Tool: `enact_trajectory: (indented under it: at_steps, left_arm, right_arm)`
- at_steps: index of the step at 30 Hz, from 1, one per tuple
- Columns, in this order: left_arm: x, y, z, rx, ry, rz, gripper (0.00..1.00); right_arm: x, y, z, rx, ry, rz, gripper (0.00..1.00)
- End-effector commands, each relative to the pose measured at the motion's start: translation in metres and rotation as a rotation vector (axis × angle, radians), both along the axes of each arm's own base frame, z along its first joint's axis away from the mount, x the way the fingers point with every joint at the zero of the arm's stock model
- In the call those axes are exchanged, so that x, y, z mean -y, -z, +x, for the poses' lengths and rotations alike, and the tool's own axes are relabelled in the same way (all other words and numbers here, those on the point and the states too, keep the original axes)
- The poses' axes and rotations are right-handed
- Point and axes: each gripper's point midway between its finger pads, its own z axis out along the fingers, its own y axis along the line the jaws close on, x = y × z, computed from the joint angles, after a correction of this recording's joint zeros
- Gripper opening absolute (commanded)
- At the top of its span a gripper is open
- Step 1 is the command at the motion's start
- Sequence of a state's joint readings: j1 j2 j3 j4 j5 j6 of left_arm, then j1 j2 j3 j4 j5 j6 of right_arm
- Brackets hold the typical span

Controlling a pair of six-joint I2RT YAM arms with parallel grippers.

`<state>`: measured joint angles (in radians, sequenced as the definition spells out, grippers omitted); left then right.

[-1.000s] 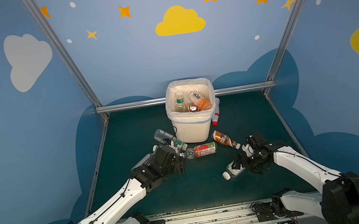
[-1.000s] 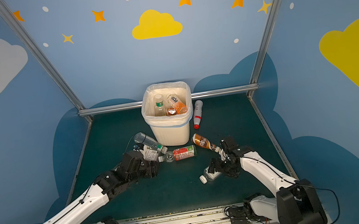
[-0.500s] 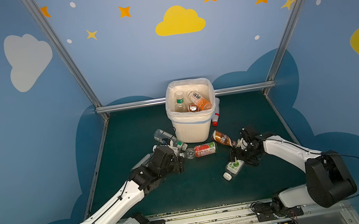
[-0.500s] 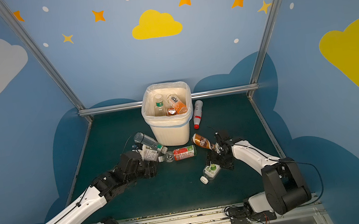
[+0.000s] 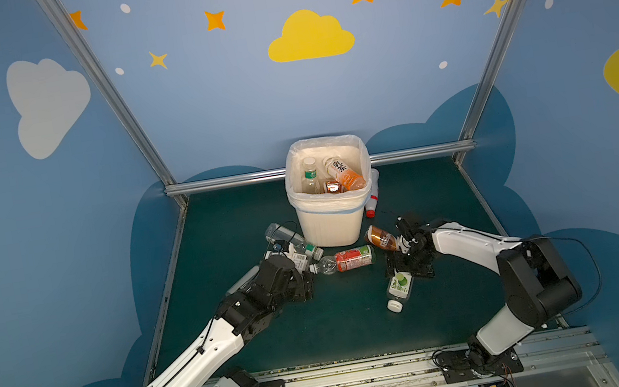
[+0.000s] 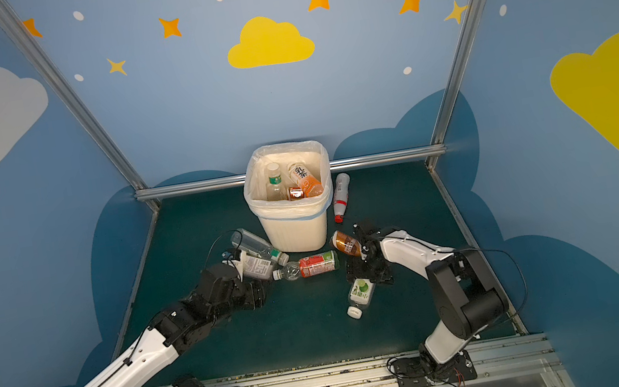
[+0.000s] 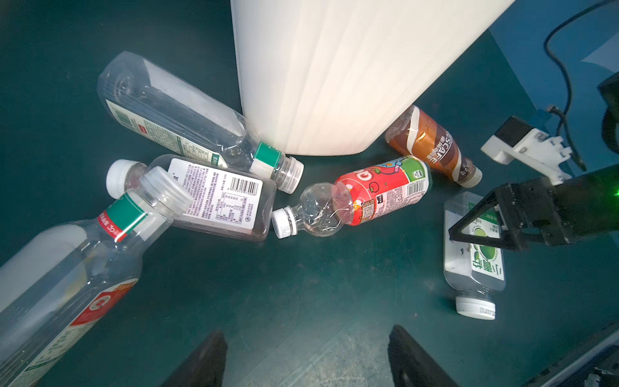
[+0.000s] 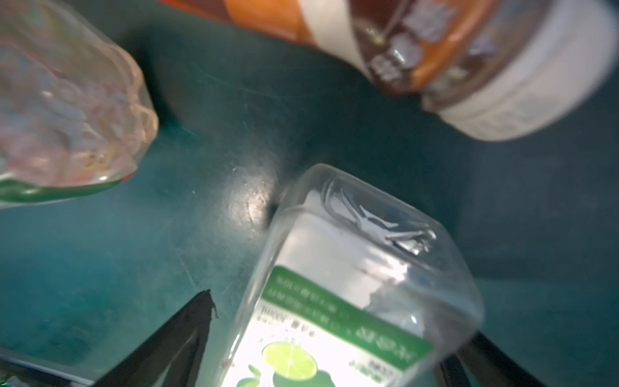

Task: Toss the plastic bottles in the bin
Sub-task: 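Close the right gripper on the lime-label bottle, then lift the lime-label bottle with the right gripper over the bin and release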

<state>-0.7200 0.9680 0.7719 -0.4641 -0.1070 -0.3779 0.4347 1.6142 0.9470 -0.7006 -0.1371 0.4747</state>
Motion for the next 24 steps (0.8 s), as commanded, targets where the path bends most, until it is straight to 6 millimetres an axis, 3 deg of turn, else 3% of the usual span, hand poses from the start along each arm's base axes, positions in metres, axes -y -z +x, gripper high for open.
enact_trajectory:
  at_steps: [1,9,21,24]
  left_arm:
    - [-0.008,0.004,-0.003,0.002,-0.009,0.026,0.77]
    - [-0.016,0.002,-0.005,0.011,-0.024,0.023,0.77]
    - [-0.015,0.006,-0.006,-0.023,-0.029,0.033,0.78]
    - [-0.013,0.005,-0.004,-0.033,-0.031,0.033,0.78]
  right_arm:
    - [0.002,0.005,-0.006,-0.029,-0.046,-0.078,0.94]
    - [0.009,0.002,-0.013,-0.025,-0.088,-0.168,0.67]
    - [0.014,-0.037,-0.019,0.069,-0.101,-0.111,0.73]
    - [0.011,-0.066,-0.009,0.144,-0.11,-0.079,0.72]
